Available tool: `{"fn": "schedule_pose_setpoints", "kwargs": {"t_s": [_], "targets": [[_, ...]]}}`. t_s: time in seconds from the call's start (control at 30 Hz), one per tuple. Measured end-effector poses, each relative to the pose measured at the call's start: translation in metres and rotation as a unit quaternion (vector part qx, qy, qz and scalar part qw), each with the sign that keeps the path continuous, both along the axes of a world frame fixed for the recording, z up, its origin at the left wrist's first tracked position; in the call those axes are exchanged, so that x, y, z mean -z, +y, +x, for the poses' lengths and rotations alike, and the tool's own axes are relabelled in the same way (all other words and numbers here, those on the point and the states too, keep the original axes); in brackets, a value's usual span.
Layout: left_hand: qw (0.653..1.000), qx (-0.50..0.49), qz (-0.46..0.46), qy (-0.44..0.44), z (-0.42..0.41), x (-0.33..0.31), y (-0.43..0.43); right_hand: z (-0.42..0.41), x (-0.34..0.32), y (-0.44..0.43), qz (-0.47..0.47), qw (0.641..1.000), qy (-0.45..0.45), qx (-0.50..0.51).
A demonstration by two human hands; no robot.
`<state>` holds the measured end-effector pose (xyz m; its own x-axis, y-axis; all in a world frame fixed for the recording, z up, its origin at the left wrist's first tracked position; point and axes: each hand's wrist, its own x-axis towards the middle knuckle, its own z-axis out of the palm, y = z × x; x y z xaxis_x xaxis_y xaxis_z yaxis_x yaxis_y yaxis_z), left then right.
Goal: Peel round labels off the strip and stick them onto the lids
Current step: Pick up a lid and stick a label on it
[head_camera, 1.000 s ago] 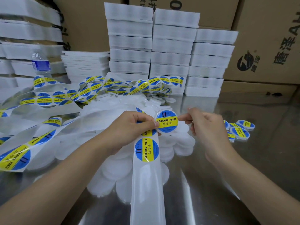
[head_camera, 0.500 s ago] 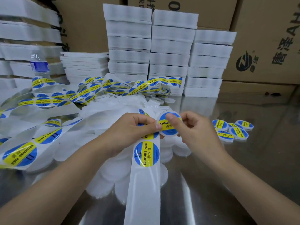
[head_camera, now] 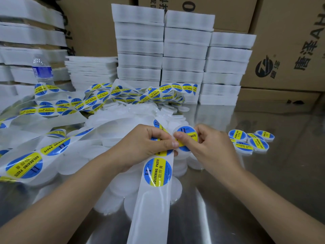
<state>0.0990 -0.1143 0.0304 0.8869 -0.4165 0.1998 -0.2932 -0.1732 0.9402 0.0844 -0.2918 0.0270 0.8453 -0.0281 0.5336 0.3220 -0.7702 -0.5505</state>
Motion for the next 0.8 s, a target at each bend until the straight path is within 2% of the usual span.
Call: {"fn": "schedule_pose_setpoints", "kwargs": {"t_s": [0.27,0.67,0.8], "targets": [[1.0,-0.017,0.011,0.0,0.0003,0.0004,-0.0005,0.0012,-0.003,-0.0015,-0.059,0.998,-0.026,0.014],[1.0,-0.023,0.003,0.021,0.0016,0.0001,-0.0001,0.0048,-0.0021,-0.003,-0.073,0.995,-0.057,0.026],[0.999,-0.032,-0.002,0.027,0.003,0.0,0.0009,0.0058,-0.0005,-0.0035,-0.046,0.997,-0.066,0.016]]}}
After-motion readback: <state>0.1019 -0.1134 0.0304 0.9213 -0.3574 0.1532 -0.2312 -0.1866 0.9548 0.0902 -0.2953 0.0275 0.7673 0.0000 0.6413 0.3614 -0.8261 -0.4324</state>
